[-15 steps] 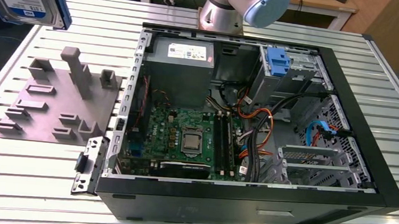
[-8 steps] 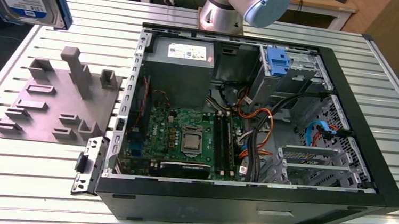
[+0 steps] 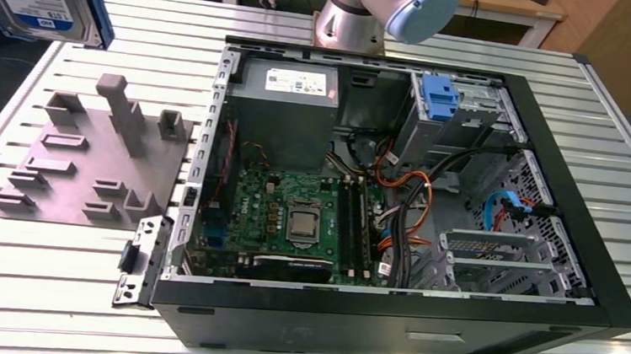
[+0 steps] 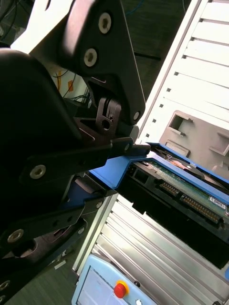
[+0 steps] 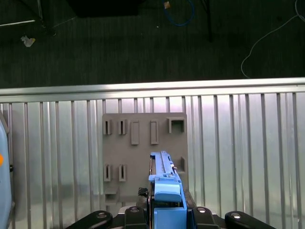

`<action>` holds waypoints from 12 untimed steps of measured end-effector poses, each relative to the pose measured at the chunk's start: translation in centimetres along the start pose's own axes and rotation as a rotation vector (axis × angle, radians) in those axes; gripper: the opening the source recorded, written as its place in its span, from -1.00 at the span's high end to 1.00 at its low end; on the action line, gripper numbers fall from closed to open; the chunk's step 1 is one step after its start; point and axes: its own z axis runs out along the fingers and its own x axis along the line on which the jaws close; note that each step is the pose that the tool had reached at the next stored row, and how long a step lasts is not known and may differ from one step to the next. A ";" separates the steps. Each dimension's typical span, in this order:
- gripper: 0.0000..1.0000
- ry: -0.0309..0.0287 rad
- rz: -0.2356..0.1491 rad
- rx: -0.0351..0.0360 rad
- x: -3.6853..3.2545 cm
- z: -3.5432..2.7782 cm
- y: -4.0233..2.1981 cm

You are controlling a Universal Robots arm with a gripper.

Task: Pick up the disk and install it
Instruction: 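Pick up the disk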

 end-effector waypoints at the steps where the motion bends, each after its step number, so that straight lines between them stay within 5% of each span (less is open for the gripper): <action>1: 0.27 0.0001 0.000 0.0000 0.01 0.00 -0.01; 12: 0.27 0.0002 0.000 0.0001 0.02 0.00 -0.87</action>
